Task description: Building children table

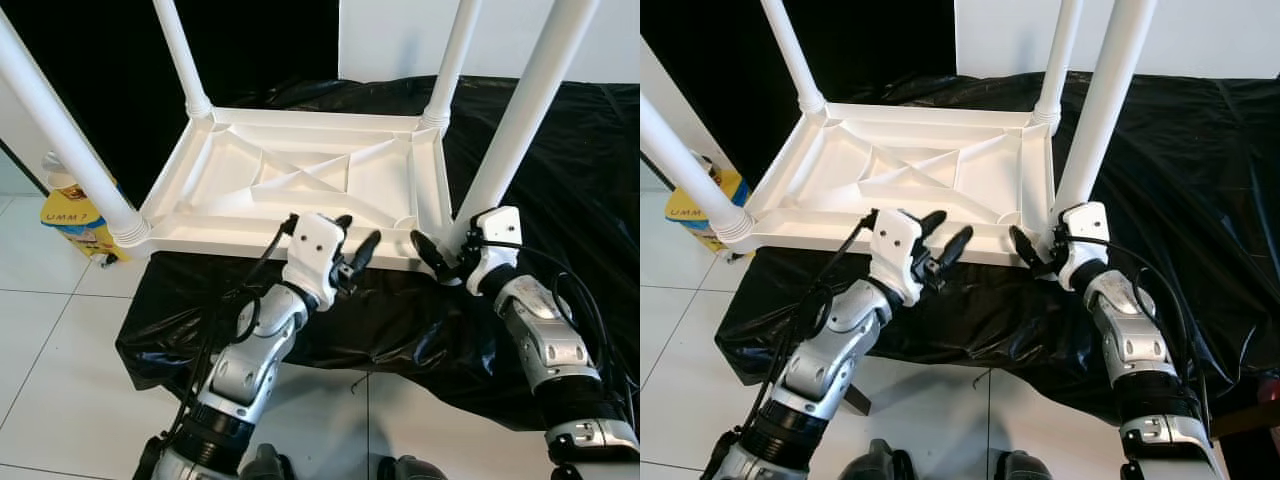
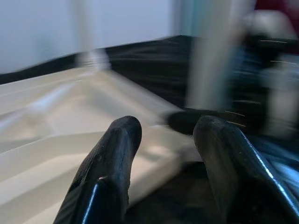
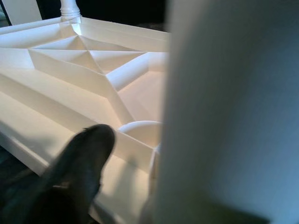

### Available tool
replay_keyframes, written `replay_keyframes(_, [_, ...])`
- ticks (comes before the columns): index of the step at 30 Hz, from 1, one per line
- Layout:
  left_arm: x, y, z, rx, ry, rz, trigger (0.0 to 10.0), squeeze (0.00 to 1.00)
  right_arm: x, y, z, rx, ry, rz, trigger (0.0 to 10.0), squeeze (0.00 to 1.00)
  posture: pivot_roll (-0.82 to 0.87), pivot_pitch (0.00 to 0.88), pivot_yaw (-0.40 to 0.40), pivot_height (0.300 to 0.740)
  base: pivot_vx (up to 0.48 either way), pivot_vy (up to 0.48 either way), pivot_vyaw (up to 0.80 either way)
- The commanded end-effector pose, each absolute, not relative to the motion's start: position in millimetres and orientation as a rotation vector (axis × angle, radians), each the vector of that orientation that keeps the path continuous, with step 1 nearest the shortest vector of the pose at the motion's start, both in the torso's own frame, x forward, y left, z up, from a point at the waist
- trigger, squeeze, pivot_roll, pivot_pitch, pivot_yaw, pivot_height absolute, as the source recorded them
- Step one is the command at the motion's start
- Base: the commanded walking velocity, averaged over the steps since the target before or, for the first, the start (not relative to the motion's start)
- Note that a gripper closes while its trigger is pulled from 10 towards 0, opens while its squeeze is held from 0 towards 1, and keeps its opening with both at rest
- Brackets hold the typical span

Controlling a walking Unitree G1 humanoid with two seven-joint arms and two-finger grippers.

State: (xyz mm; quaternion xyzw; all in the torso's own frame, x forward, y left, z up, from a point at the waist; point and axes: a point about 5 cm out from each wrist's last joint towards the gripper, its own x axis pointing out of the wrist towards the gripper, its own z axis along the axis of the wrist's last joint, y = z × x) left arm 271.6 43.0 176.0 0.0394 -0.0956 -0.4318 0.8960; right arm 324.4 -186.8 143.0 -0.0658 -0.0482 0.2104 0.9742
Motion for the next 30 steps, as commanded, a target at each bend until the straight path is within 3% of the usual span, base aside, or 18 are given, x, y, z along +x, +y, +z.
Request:
replay_keyframes(1, [263.8,39.4,173.3,0.1,-0.18,-0.97,10.0,0.0,324.5,-176.6,134.1,-0.137,-0.06,0.467,2.1,0.0,0.07,0.103,0.042,0.74,0.0,0.0,0.0])
replay_keyframes(3, [263.8,39.4,173.3,0.1,-0.18,-0.97,10.0,0.0,324.5,-176.6,134.1,-0.137,-0.06,0.467,2.1,0.0,0.07,0.103,0.042,0.74,0.0,0.0,0.0])
replay_keyframes(4, [260.8,40.9,169.4,0.149,-0.163,-0.997,10.0,0.0,324.1,-178.2,131.2,-0.14,-0.049,0.443,0.0,0.0,0.08,0.107,0.048,0.74,0.0,0.0,0.0])
replay_keyframes(8, [258.7,43.9,161.3,0.242,-0.134,-1.021,10.0,0.0,322.3,-183.9,123.0,-0.134,-0.023,0.338,0.0,0.0,0.07,0.111,0.057,0.74,0.0,0.0,0.0])
replay_keyframes(30, [261.5,45.8,156.2,0.284,-0.107,-1.003,10.0,0.0,318.6,-168.9,118.4,0.01,-0.027,-0.143,0.0,0.0,0.05,0.103,0.046,0.74,0.0,0.0,0.0])
